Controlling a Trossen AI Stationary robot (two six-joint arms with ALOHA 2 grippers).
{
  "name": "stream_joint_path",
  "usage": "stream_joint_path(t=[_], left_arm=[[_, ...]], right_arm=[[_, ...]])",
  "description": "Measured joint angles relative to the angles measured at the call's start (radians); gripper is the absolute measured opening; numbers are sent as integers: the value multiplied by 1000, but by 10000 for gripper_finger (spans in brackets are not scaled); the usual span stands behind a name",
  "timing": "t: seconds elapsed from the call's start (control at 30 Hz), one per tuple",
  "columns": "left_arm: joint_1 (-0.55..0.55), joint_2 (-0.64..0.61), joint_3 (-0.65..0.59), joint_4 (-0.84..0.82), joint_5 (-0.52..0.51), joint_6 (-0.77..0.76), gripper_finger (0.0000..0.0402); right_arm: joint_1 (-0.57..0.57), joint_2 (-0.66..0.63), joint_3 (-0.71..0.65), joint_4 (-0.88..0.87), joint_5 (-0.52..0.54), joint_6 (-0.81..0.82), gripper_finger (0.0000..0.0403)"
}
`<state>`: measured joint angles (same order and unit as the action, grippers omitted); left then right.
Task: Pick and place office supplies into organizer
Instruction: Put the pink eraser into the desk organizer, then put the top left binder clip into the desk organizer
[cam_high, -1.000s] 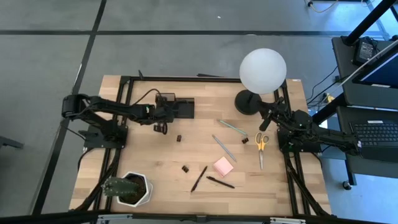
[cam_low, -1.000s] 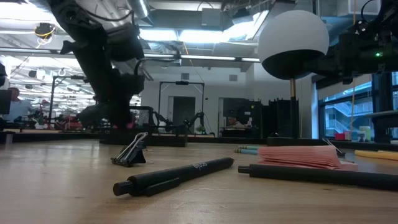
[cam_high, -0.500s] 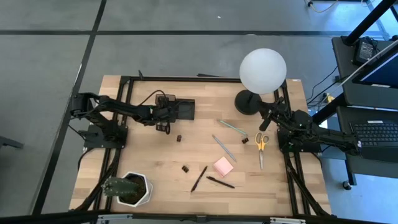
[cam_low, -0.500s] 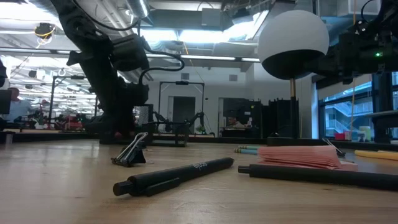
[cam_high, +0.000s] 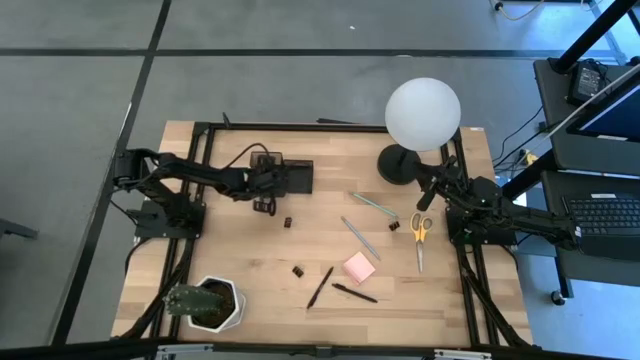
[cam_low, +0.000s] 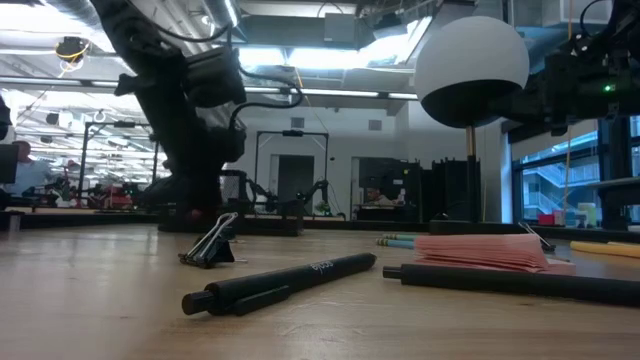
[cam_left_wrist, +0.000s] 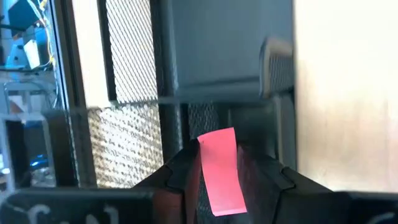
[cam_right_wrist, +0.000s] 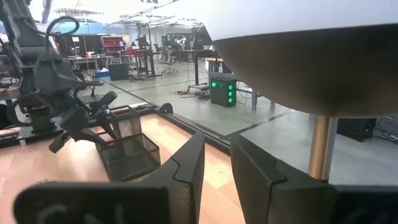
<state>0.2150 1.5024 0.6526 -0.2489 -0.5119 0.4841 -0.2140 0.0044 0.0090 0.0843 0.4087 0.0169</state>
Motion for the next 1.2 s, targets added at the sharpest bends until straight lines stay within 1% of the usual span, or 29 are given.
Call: stream_joint_path(t=[0.13,0.27,0.37,0.53,0.63,0.73,0.83,0.9,0.97,1.07,1.2], left_arm=[[0,0,25,-43,0,-7,121],[1,0,42,-105,-13,-66,148],[-5,0,48,-129,-19,-105,161],[-48,-26,48,-129,-63,-106,166],[-85,-72,48,-129,-76,-124,163],[-134,-124,49,-125,-37,-135,159],[-191,-169,49,-102,65,-179,157],[-223,-192,49,-68,136,-242,157],[-253,-202,49,-28,177,-310,157],[-311,-192,49,-15,192,-320,156],[-392,-127,49,7,179,-312,159]], right_arm=[[0,0,0,-2,0,0,81],[0,0,0,-5,0,0,81],[0,0,0,-10,0,1,81],[0,0,0,-10,0,4,81],[0,0,0,-10,0,4,81],[0,0,0,-10,0,4,81],[0,0,0,-10,0,4,81],[0,0,0,-10,0,4,81],[0,0,0,-10,0,4,81],[0,0,0,-9,0,4,81],[0,0,0,-9,0,8,81]])
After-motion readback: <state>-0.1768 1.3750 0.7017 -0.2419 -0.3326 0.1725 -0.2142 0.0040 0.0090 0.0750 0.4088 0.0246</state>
